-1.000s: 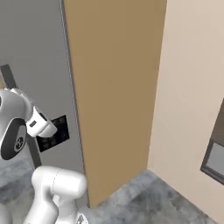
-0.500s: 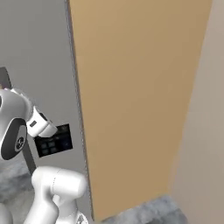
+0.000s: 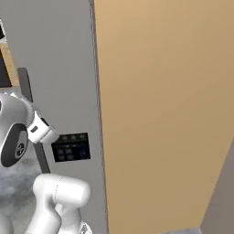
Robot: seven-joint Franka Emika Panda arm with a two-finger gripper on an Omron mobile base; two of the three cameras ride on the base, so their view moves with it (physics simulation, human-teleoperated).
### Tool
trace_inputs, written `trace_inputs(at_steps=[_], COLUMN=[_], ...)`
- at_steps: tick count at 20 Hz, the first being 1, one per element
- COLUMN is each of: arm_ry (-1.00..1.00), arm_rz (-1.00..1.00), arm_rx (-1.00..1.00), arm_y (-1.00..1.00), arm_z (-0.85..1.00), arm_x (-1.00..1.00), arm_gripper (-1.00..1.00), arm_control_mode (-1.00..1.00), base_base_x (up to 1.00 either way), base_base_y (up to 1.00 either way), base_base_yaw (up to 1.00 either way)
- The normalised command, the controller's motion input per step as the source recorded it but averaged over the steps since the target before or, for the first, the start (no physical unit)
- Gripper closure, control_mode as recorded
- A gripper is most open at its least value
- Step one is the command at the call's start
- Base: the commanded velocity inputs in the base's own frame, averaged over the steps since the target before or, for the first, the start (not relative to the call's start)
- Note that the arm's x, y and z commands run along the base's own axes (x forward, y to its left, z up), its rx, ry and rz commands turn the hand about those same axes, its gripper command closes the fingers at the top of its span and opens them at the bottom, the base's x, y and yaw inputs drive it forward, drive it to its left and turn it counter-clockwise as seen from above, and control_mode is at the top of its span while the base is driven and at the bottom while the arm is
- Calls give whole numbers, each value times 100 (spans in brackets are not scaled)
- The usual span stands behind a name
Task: Take the peach and lemon wedge from the second highest rack and move them to the highest rack where the orange and steak are located, to maximize freezer space. Close the freezer door after rearranging.
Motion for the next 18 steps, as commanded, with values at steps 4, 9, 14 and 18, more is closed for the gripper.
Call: trace_inputs(at_steps=[4,9,14,18], arm_ry=[0,0,0,0], arm_rz=[0,0,0,0], arm_rx=[0,0,0,0], arm_y=[0,0,0,0], arm_z=[0,0,0,0], arm_x=[0,0,0,0], arm_gripper=[-100,-100,-100,-100], arm_control_mode=[100,100,100,100], base_base_x=[28,39,40,41], base_base_y=[-26,-25,-25,-29], base_base_yaw=[45,41,29,26])
